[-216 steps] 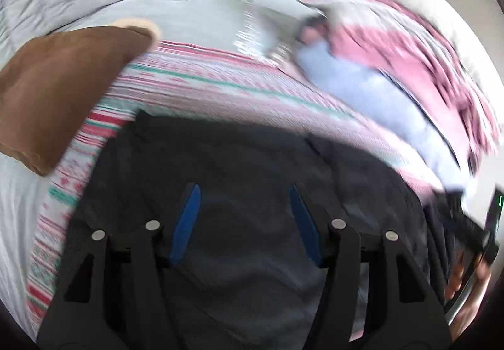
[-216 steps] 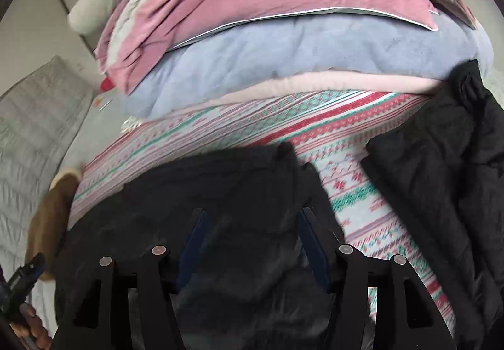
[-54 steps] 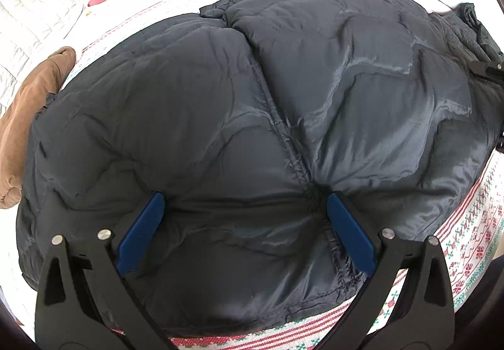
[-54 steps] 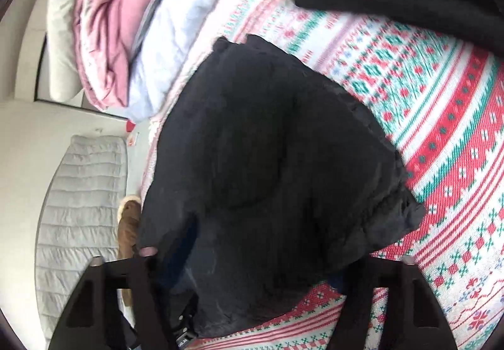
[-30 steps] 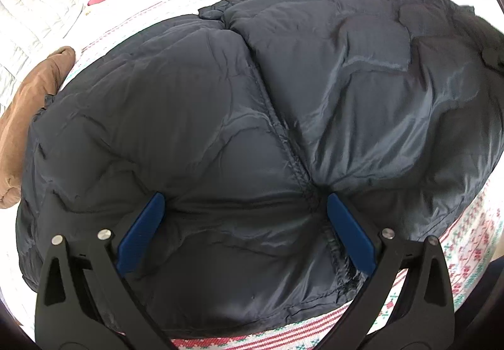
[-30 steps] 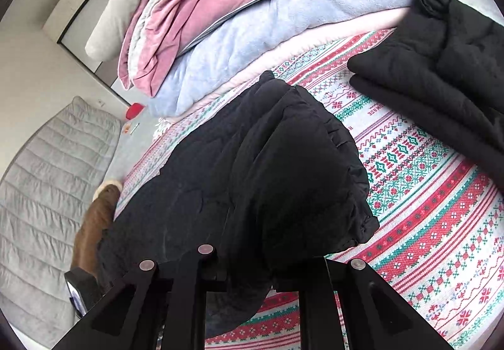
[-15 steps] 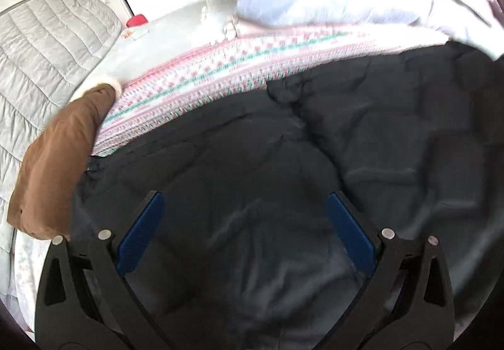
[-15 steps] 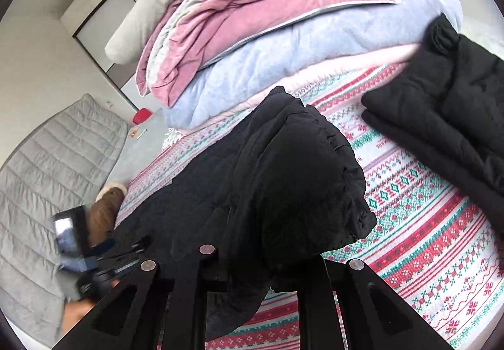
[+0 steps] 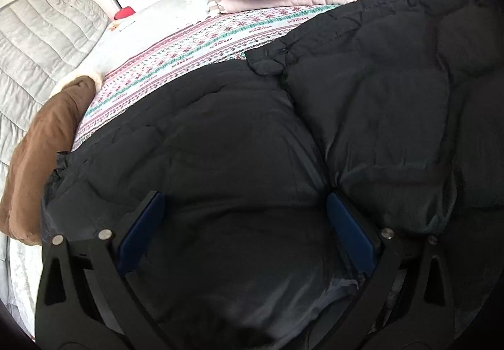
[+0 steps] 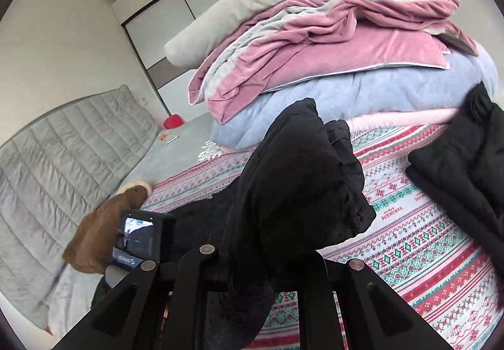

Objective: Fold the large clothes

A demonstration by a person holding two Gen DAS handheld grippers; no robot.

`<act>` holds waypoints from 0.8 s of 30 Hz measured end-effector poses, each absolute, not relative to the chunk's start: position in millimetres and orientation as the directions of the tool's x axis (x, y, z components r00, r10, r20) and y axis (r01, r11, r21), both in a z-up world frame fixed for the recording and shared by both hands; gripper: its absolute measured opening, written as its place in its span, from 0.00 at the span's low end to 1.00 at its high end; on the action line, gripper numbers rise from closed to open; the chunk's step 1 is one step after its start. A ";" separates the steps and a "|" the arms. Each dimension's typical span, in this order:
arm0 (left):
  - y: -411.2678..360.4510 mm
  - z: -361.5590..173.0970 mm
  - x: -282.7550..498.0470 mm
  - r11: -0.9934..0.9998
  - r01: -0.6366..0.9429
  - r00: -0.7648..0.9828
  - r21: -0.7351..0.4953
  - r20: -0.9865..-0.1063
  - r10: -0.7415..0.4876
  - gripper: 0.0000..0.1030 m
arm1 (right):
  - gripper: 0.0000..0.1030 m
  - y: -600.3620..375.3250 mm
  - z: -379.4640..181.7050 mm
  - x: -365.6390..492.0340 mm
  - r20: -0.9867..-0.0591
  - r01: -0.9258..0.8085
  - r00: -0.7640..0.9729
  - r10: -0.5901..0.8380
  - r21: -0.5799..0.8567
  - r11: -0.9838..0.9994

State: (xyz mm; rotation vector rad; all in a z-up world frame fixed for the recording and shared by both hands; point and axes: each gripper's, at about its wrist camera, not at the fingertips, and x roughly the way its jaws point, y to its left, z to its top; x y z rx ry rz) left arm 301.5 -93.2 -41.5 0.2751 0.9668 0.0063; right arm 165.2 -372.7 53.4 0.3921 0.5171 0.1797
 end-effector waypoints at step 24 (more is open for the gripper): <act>-119.4 -38.8 149.3 0.823 0.492 0.557 0.285 -0.829 -0.047 0.99 | 0.13 -381.6 53.5 171.0 -0.460 0.006 0.853 0.247 0.481 0.877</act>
